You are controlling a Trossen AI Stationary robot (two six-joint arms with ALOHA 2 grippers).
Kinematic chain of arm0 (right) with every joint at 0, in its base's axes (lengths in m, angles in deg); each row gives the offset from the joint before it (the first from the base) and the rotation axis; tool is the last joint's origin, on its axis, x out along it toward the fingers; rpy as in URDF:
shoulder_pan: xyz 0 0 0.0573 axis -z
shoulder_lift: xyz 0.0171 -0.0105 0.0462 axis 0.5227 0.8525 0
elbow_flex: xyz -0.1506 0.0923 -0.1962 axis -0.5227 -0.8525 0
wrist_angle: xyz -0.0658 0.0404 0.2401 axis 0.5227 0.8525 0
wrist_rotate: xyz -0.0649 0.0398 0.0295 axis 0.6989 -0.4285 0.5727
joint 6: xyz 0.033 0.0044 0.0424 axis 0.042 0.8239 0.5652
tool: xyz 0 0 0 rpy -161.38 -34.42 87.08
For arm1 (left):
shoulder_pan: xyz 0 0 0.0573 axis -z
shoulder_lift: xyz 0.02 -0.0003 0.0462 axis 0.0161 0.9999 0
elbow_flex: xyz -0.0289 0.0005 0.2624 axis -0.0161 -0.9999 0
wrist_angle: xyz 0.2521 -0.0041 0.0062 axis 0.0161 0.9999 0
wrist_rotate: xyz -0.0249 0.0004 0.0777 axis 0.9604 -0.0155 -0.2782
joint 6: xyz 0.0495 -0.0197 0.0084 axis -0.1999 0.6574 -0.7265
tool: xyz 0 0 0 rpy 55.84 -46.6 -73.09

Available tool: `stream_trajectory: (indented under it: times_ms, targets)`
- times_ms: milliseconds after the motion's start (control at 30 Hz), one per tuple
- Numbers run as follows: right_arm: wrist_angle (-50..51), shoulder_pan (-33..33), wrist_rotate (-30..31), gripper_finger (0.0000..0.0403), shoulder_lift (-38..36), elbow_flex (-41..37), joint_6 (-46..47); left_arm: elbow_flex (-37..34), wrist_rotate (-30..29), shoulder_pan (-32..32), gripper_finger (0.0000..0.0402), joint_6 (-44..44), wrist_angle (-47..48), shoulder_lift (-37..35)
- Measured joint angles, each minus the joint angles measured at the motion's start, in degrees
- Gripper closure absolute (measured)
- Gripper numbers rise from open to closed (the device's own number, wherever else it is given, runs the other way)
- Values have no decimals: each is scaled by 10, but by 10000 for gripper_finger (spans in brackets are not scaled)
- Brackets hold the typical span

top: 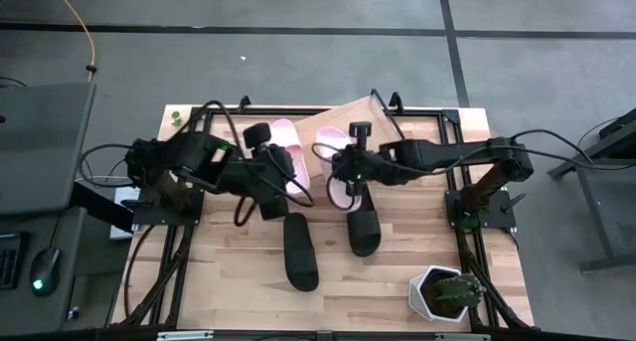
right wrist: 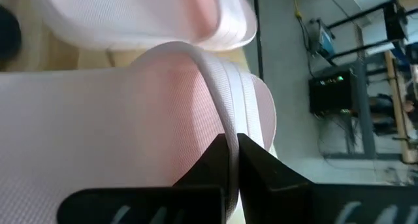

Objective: Pick and place slides into the shelf
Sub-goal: Put the pink slide on the shelf

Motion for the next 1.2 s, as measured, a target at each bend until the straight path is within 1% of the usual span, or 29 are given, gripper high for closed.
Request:
stream_trajectory:
  times_ms: [167,333,533,667,833,1033,1200]
  targets:
    - [-50,26,-60,402,-7,0,-45,0,0,0,250,9,0,-21]
    - [-67,50,-63,402,-7,0,-71,0,3,0,250,11,0,-30]
    - [-72,89,-102,403,-7,0,-89,0,5,0,250,11,-1,-34]
    - [-84,117,-114,403,-7,0,-101,0,5,0,250,11,-1,-34]
    - [-101,150,-176,403,-5,-2,-105,0,6,0,250,11,-1,-34]
    - [-167,172,-186,403,-3,-52,-132,0,7,0,250,11,0,-34]
    - [-201,182,-186,403,-3,-84,-141,0,9,0,250,11,0,-34]
